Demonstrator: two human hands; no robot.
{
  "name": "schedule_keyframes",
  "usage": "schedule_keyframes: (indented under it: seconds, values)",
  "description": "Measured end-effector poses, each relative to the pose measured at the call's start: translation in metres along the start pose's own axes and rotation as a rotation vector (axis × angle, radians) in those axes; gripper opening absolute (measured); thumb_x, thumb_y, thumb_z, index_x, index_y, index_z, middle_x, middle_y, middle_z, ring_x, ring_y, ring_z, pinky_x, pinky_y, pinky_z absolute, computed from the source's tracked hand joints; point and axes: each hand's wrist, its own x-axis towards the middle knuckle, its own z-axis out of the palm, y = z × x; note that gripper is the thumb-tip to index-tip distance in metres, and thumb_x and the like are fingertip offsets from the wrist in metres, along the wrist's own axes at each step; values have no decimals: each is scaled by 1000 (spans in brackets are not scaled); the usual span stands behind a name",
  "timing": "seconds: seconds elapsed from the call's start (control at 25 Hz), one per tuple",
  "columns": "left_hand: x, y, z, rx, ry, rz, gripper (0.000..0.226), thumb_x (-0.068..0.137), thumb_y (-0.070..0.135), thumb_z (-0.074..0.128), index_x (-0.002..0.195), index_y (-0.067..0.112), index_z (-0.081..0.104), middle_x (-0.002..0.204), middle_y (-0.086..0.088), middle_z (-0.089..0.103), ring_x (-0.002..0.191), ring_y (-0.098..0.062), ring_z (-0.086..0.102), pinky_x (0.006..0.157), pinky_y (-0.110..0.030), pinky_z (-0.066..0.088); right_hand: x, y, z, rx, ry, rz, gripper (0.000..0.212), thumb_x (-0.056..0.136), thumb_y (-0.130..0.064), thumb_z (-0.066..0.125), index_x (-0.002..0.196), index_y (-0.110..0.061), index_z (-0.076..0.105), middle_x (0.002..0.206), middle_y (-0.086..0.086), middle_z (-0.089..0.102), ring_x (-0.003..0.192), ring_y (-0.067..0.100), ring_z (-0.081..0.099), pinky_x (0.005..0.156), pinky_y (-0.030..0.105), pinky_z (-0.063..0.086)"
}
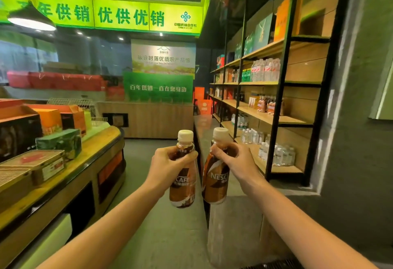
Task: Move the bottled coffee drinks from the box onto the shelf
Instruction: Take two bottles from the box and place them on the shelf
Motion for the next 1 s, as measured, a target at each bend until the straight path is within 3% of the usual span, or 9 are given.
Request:
schedule_keyframes:
  seconds: [0.24, 0.48, 0.64, 0.84, 1.0]
  values:
    - [170, -75, 21, 32, 62, 5, 13, 78, 28, 72, 74, 35, 61, 77, 11, 69, 73, 0, 64, 58, -15, 43, 176, 82, 17, 4, 7, -29, 11, 83, -30, 67, 87, -20, 68, 87, -5, 69, 86, 7, 63, 65, 17, 41]
    - [358, -137, 41, 42, 143, -16, 14, 77, 29, 72, 75, 35, 60, 79, 11, 67, 76, -4, 63, 60, -16, 42, 374, 156, 29, -27, 21, -53, 28, 82, -30, 69, 104, -13, 69, 101, 1, 70, 97, 13, 62, 72, 18, 44]
    - [465, -191, 49, 22, 161, -44, 11, 76, 30, 73, 75, 32, 62, 80, 6, 70, 76, -7, 65, 60, -18, 44, 480, 208, 47, -34, 8, -34, 22, 82, -29, 69, 98, -15, 69, 96, 1, 69, 94, 15, 63, 72, 21, 44]
    - [613, -264, 58, -15, 81, -47, 9, 75, 27, 75, 76, 26, 66, 81, 2, 72, 77, -10, 67, 65, -23, 50, 612, 273, 69, -53, 56, -9, 7, 81, -28, 69, 87, -27, 66, 89, -6, 68, 89, 9, 62, 69, 18, 44]
    - [746, -303, 78, -21, -63, -11, 10, 75, 25, 75, 77, 28, 65, 80, 6, 70, 75, -6, 65, 61, -19, 46, 723, 309, 70, -57, 195, -8, 8, 82, -24, 69, 80, -29, 63, 81, -13, 64, 80, 0, 57, 65, 17, 42]
